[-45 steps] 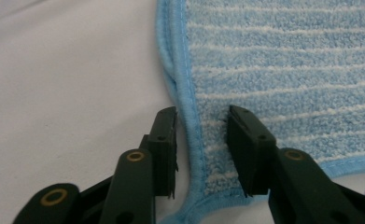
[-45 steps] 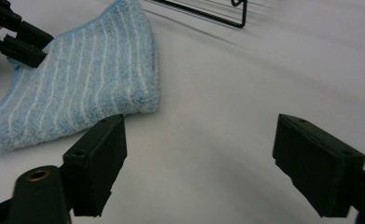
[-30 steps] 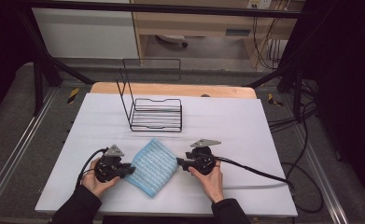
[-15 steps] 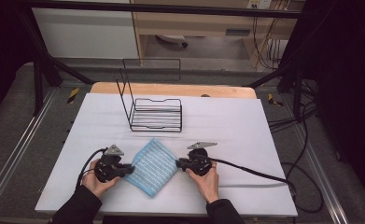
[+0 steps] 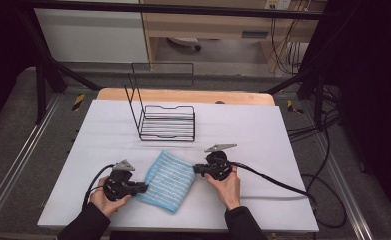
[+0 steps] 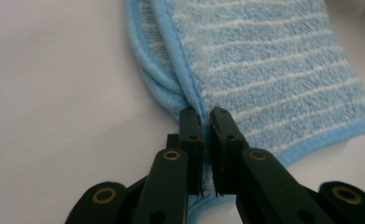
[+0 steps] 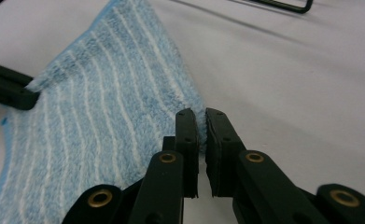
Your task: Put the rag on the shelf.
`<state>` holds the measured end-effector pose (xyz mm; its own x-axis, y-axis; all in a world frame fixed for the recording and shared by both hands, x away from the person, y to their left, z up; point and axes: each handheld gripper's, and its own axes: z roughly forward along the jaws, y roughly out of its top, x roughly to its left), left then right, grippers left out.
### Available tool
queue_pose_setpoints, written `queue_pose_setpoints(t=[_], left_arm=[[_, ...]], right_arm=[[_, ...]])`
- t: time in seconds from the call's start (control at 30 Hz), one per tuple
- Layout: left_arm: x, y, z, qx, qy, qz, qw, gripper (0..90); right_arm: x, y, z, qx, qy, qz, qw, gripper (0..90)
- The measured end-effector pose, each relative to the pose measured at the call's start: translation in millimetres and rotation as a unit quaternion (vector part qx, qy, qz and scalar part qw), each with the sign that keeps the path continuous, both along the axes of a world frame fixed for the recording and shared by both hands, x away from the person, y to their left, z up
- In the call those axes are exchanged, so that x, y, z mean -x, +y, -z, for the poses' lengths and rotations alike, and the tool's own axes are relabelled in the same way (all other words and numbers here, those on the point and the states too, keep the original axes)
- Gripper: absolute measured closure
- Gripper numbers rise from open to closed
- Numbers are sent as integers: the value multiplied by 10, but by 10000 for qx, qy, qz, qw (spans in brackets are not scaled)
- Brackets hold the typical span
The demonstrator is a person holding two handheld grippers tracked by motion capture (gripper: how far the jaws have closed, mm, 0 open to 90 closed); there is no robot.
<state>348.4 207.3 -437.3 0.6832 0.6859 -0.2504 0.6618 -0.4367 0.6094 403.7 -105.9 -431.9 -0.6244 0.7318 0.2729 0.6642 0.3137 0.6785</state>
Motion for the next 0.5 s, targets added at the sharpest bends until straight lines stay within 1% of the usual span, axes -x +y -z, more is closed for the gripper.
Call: queue_pose_setpoints(t=[0.03, 0.13, 0.17, 0.2, 0.23, 0.27, 0.37, 0.4, 0.43, 0.47, 0.5], left_arm=[[30, -41, -2, -14, -24, 7, 10000, 842], [104, -127, -6, -89, -97, 52, 9999, 842], [104, -127, -6, -89, -97, 52, 9999, 842], [143, -152, -12, -69, -120, 49, 9999, 842], [143, -152, -12, -69, -120, 49, 9999, 842], [172, -165, -13, -14, -138, 7, 9999, 843], [200, -176, -13, -9, -165, 8, 9999, 844], [229, -190, -13, -42, -188, -16, 9998, 844], [229, -190, -13, -42, -188, -16, 9998, 844], [255, -202, -11, -72, -215, -85, 9997, 843], [255, -202, -11, -72, -215, -85, 9997, 842]], right_arm=[[-16, -5, -7, 81, -40, -35, 10000, 846], [-69, 4, -12, 214, -176, -108, 9996, 844], [-92, 15, -7, 249, -239, -157, 9993, 844], [-114, 30, -1, 294, -300, -202, 9989, 843], [-114, 30, -1, 294, -300, -202, 9989, 843], [-166, 63, 9, 362, -438, -312, 9979, 844], [-227, 105, 5, 366, -580, -406, 9968, 844], [-250, 132, -1, 404, -655, -476, 9959, 844], [-250, 132, -1, 404, -655, -476, 9959, 844], [-280, 177, -2, 455, -769, -578, 9943, 843], [-289, 191, 2, 466, -784, -604, 9940, 843]])
